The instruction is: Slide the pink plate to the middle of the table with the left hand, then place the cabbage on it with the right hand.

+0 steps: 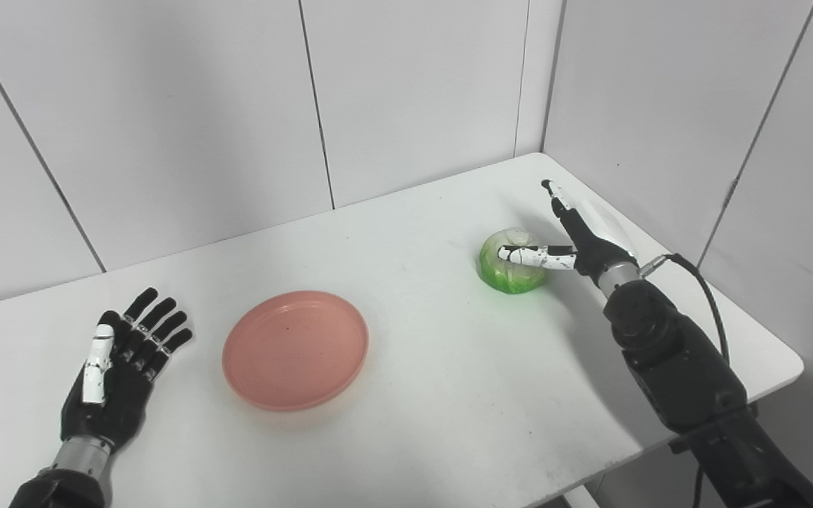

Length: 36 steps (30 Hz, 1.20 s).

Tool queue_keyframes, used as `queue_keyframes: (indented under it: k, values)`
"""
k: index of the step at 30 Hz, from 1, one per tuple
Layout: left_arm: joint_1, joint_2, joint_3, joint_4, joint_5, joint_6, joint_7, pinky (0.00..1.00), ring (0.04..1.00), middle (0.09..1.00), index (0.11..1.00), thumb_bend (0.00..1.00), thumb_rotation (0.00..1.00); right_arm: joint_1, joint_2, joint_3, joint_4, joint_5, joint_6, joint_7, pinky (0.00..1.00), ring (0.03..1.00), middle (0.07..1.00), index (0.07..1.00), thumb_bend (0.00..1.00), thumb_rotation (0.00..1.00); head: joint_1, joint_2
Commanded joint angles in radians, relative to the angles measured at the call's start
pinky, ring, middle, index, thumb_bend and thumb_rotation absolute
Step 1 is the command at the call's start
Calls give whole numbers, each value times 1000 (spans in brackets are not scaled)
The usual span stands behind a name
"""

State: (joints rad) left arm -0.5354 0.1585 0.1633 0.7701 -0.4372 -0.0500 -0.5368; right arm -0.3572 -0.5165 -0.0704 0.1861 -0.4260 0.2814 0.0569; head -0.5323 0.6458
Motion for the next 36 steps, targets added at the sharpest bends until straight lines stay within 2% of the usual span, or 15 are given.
queue_keyframes:
  k: [1,8,19,24,36]
  values:
    - [118,18,5,58,13,23,-4,791,821,826,830,565,792,-46,-37,-2,-13,14,-48,-3,910,1000,1000,1000,1000,606,1,-1]
    - [129,19,1,25,16,37,3,799,827,831,833,574,790,-48,-54,25,-17,30,-38,28,917,1000,1000,1000,1000,612,0,13]
    - [138,19,0,-14,11,62,3,792,826,838,845,564,785,-70,-69,62,-21,29,14,105,910,1000,1000,1000,1000,596,5,28]
    - [147,16,-1,-45,12,77,11,801,835,848,851,560,785,-77,-78,83,-14,27,12,133,926,1000,1000,1000,1000,582,5,31]
    - [159,15,-6,-83,15,97,21,813,846,858,858,563,805,-105,-76,101,50,21,6,131,925,1000,1000,1000,1000,538,9,37]
